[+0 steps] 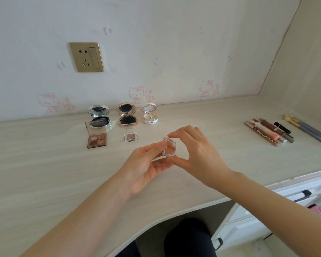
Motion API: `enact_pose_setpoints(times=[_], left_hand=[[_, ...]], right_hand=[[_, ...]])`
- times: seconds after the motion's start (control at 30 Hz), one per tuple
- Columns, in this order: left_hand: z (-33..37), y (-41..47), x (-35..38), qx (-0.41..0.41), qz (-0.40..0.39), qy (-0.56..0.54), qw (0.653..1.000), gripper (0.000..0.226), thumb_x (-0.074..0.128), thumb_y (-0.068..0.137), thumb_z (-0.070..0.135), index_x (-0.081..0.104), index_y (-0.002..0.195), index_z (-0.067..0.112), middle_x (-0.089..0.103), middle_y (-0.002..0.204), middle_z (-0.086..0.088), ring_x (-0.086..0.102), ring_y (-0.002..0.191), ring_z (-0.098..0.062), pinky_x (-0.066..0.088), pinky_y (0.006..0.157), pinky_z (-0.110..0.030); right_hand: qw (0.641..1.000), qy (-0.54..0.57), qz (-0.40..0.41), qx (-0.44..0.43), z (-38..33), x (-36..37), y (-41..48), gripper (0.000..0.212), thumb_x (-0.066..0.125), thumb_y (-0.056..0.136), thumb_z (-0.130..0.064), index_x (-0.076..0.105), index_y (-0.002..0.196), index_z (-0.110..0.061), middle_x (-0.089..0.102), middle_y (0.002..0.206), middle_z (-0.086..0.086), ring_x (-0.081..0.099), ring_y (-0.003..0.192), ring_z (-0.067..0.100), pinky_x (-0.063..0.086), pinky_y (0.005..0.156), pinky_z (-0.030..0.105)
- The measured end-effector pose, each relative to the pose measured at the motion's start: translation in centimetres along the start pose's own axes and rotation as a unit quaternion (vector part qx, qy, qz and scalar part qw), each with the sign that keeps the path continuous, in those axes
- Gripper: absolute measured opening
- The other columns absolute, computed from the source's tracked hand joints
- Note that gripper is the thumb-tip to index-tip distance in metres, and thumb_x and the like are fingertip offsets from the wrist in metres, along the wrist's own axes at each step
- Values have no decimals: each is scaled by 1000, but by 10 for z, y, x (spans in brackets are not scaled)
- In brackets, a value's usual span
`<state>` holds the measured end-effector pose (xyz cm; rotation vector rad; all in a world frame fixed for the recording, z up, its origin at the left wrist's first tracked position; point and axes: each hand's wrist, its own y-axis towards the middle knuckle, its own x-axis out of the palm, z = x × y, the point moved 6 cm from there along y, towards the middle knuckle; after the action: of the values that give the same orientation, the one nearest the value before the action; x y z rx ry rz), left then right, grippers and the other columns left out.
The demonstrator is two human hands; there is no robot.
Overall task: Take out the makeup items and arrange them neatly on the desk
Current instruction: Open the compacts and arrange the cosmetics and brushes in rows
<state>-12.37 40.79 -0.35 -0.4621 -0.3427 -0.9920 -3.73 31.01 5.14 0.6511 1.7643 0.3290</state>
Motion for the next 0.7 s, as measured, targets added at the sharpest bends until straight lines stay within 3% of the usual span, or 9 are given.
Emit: enact_pose_setpoints(times=[0.13,0.37,0.5,0.7], left_hand=[[-3,-3,-5,-3,6,-6,1000,42,64,80,26,67,109,-4,67,104,-18,64,90,-28,57,83,-34],[-6,-5,-15,-5,1,0,1000,43,65,78,26,68,109,-4,66,106,-19,64,85,-25,57,81,-34],[-7,-5,-18,1,4,4,1000,40,66,76,25,69,104,-3,65,103,-20,65,79,-24,58,77,-33],[-3,-5,-23,3,-5,10,1000,36,65,78,23,70,103,-2,68,101,-19,66,83,-24,57,85,-37]], right_hand=[[1000,13,-14,-8,-6,5,1,43,64,78,-43,57,114,-21,57,106,-9,52,99,15,48,80,33],[998,52,-37,-9,-8,11,2,45,75,76,-33,58,114,-18,58,106,-8,55,100,11,49,84,35],[995,84,-47,-3,-8,13,2,45,75,76,-33,57,114,-18,58,106,-9,56,97,5,50,84,31],[990,124,-68,1,-6,12,5,45,75,78,-32,59,118,-20,59,107,-11,54,98,1,46,85,17]])
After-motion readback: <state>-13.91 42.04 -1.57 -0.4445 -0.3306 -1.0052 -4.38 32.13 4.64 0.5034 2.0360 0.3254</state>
